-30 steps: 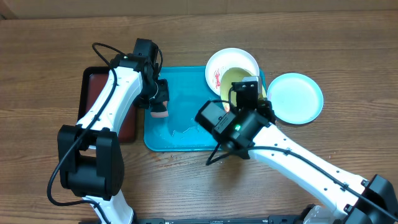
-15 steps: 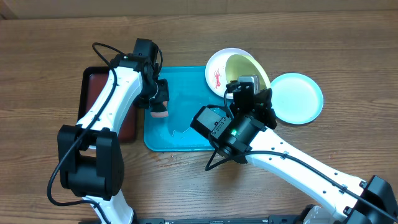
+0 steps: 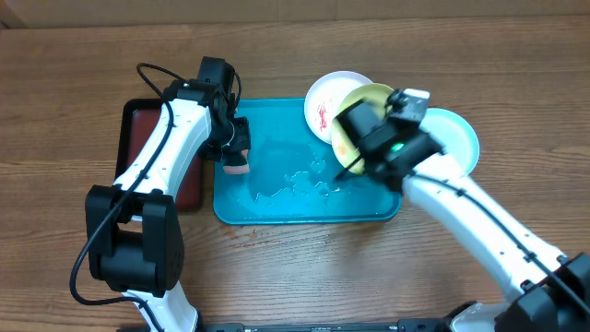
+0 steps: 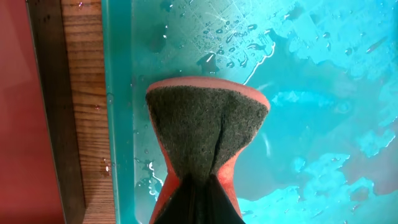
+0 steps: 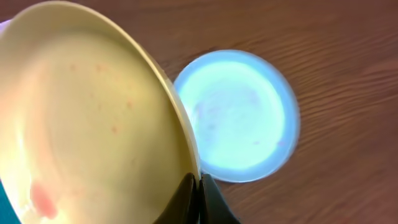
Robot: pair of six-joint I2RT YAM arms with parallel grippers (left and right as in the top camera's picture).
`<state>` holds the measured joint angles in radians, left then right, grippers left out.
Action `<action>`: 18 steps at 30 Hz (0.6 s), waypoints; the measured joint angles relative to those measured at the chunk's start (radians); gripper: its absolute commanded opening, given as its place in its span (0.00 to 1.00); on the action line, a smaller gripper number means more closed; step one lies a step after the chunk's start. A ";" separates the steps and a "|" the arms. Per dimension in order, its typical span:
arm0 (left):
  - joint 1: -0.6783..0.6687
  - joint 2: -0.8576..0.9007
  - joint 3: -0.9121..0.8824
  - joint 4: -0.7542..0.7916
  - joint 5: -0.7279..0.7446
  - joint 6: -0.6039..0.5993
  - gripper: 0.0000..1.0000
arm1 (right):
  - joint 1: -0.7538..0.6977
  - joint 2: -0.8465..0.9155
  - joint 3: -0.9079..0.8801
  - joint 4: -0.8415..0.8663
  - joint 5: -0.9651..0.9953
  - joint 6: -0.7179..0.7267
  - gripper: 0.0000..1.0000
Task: Clean dirty plates on tray and stack at the side
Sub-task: 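Carry the yellow plate right and lay it on the light-blue plate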
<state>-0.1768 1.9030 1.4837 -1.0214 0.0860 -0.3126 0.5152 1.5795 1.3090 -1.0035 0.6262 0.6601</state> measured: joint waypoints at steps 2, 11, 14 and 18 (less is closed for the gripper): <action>0.000 0.000 0.000 0.000 0.000 0.000 0.04 | -0.078 0.000 0.000 0.037 -0.127 -0.048 0.04; 0.000 0.000 0.000 0.000 0.000 0.000 0.04 | -0.488 0.000 0.000 0.071 -0.497 -0.116 0.04; 0.000 0.000 0.000 0.000 0.000 0.000 0.04 | -0.605 0.000 0.000 0.072 -0.535 -0.118 0.04; 0.000 0.000 0.000 0.000 0.000 0.000 0.04 | -0.732 0.000 -0.027 0.106 -0.554 -0.119 0.04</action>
<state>-0.1768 1.9030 1.4837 -1.0210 0.0864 -0.3126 -0.2165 1.5791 1.2823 -0.8978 0.0723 0.5415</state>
